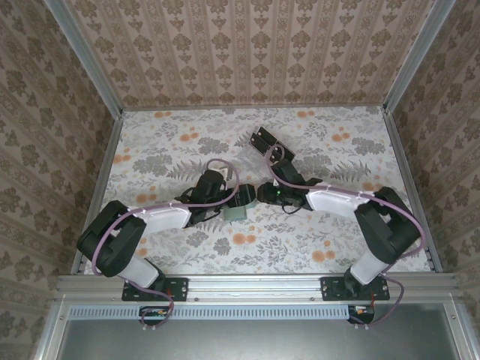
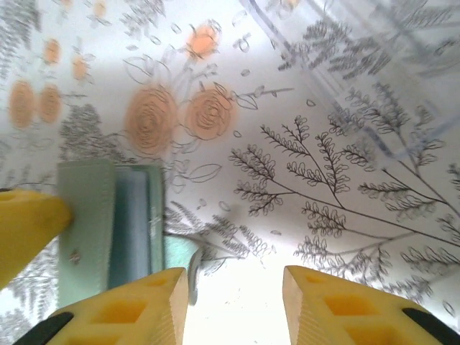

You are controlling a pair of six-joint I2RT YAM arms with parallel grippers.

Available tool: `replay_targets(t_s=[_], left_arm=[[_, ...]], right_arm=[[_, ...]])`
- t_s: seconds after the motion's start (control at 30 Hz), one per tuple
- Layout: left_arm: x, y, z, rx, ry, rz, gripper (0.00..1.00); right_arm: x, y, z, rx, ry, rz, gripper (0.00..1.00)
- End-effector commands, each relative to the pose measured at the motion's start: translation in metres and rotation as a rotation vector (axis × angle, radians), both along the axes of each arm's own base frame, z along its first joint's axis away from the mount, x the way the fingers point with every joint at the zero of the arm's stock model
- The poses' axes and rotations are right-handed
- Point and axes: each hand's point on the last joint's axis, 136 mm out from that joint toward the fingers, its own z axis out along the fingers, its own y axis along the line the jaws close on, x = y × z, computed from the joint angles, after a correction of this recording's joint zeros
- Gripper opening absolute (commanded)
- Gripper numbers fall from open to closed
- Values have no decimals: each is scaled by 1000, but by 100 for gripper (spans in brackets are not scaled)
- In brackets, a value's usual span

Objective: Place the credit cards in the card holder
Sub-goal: Close the card holder at the center of the table.

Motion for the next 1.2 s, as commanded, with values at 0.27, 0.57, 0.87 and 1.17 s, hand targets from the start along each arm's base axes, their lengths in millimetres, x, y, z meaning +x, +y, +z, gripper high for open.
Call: replay_targets(t_s=[0.27,0.57,0.87,1.17], left_arm=[[16,8,13,3,-41,73,100],[33,32,32,-6,-60,148,100],[39,60,42,3,-55,213,100],[32,100,35,82,-8,276,100]], right_arm=[[-35,4,55,112,-88,8,10],[-38,78,51,187,-63,133,1],[-29,105,44,183,-51,169,0],[-21,115,13,122,2,189,0]])
